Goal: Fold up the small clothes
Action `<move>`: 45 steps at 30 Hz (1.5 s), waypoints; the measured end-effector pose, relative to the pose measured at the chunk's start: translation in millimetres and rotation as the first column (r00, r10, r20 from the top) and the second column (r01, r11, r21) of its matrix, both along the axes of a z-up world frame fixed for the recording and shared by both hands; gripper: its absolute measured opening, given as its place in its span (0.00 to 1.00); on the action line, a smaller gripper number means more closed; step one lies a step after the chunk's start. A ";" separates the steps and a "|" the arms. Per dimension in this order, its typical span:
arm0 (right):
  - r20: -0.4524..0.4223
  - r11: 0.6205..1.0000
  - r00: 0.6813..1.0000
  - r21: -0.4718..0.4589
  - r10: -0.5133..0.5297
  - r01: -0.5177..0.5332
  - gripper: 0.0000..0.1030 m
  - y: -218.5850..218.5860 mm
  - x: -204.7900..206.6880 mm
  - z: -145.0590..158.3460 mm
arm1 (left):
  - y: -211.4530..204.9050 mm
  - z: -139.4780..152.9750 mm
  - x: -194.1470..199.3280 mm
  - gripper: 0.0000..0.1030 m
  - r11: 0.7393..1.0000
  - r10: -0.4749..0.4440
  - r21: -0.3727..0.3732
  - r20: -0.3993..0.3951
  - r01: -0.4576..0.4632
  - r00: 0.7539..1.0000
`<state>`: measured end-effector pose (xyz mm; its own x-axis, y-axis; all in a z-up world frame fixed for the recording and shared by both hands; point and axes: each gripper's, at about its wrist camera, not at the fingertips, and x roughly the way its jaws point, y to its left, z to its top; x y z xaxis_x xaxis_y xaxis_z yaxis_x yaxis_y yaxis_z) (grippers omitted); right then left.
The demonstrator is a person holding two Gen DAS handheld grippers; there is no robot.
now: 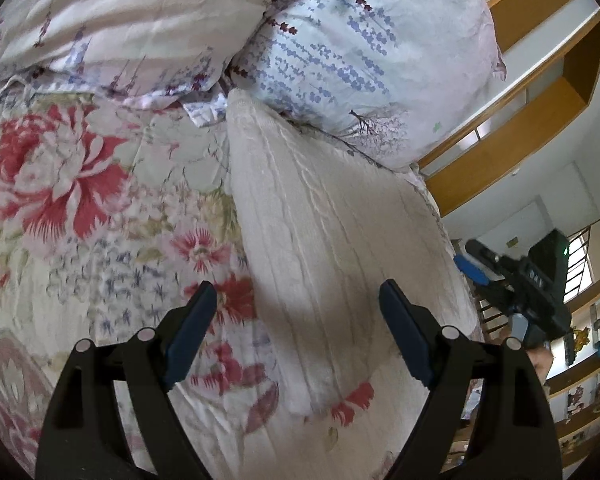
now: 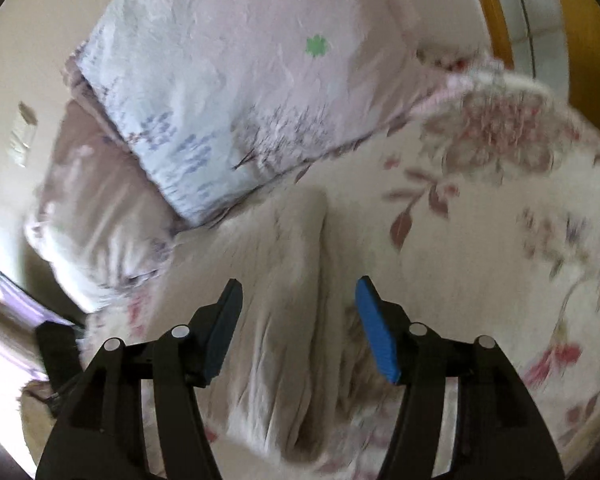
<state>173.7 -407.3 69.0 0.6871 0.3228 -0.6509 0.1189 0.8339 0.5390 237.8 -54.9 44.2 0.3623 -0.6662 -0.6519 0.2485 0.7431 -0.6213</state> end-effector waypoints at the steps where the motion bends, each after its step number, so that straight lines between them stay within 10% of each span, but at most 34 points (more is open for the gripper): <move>1: -0.009 1.000 1.000 0.021 0.011 -0.011 0.59 0.5 -4.6 -3.4 | 1.2 0.0 -2.3 0.80 1.000 -0.001 -0.006 -0.008 0.001 1.000; 12: -0.062 0.995 0.996 0.082 0.062 -0.057 0.57 13.4 -8.6 -25.5 | -4.5 -10.0 -23.7 0.71 1.000 -0.021 -0.007 -0.024 0.020 1.000; 15: -0.082 0.996 0.994 0.063 0.076 -0.070 0.36 19.7 -6.9 -30.2 | -7.7 -17.0 -24.1 0.63 0.999 -0.035 -0.031 -0.057 0.033 0.998; 25: 0.114 0.990 0.992 -0.133 0.054 -0.039 0.17 28.2 -22.1 15.2 | -12.2 -15.4 -25.1 0.27 0.997 -0.071 -0.043 -0.069 0.068 0.995; 29: 0.016 0.973 1.000 -0.232 0.020 -0.016 0.17 27.1 -14.7 -3.9 | -14.4 -14.4 -26.2 0.23 0.996 -0.086 -0.025 -0.049 0.085 0.995; 35: -0.070 0.990 0.997 -0.141 -0.011 0.001 0.19 11.1 -9.8 -33.8 | -14.4 -14.3 -26.2 0.32 0.996 -0.090 -0.001 -0.052 0.090 0.995; 39: -0.051 0.998 0.998 -0.053 -0.019 0.017 0.27 -2.1 -14.4 -25.0 | -12.9 -6.2 -24.8 0.65 0.998 -0.052 0.039 -0.025 0.053 0.998; 45: -0.056 1.000 0.998 -0.003 -0.016 0.016 0.27 -1.9 -18.4 -27.2 | -22.6 5.6 -17.6 0.72 0.991 -0.029 0.135 0.022 0.026 0.999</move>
<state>155.3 -409.2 41.8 0.6549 0.3105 -0.6890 0.1621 0.8328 0.5294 220.2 -77.5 49.8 0.3617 -0.5828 -0.7277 0.2835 0.8123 -0.5097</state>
